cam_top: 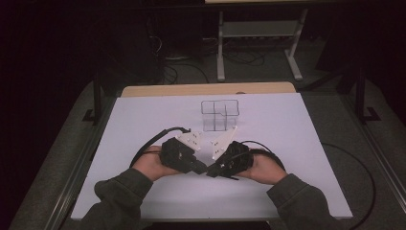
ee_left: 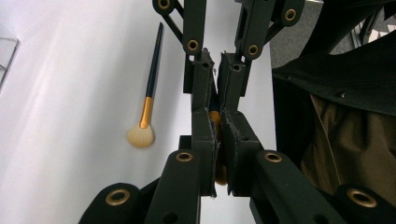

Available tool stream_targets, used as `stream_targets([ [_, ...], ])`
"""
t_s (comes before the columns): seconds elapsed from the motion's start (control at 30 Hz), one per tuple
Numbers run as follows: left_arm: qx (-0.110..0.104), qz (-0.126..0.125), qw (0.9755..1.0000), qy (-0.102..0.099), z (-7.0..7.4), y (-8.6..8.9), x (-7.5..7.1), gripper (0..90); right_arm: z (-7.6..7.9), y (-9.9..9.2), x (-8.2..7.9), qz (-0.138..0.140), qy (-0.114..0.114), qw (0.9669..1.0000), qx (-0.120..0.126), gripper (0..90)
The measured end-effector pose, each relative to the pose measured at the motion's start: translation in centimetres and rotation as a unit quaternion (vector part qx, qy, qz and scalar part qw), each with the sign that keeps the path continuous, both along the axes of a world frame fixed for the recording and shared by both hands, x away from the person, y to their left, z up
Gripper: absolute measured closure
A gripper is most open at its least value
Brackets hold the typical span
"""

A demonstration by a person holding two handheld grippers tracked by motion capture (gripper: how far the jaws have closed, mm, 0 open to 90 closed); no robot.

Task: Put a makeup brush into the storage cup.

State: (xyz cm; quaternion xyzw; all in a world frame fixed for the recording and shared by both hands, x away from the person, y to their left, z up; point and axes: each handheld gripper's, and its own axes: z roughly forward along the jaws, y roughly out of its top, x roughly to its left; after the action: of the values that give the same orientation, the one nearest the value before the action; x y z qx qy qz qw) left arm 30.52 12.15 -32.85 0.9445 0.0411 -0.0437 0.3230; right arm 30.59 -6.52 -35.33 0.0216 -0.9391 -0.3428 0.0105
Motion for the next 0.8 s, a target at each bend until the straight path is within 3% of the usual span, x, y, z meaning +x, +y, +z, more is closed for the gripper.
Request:
stream_targets([
  [0.3,-0.014,0.013,0.9998,0.007,-0.2,0.6,-0.1,82.0,-0.1,0.1,0.2,0.000,0.012,0.9999,0.002,82.7],
  [0.5,-0.027,0.033,0.9991,0.005,0.1,2.1,-0.1,72.0,-0.6,0.0,0.4,-0.006,0.016,0.9998,-0.012,82.8],
  [0.8,-0.052,0.074,0.9958,0.006,-0.3,4.7,-0.6,61.1,-1.0,-1.2,1.4,-0.029,0.026,0.9992,-0.007,82.8],
])
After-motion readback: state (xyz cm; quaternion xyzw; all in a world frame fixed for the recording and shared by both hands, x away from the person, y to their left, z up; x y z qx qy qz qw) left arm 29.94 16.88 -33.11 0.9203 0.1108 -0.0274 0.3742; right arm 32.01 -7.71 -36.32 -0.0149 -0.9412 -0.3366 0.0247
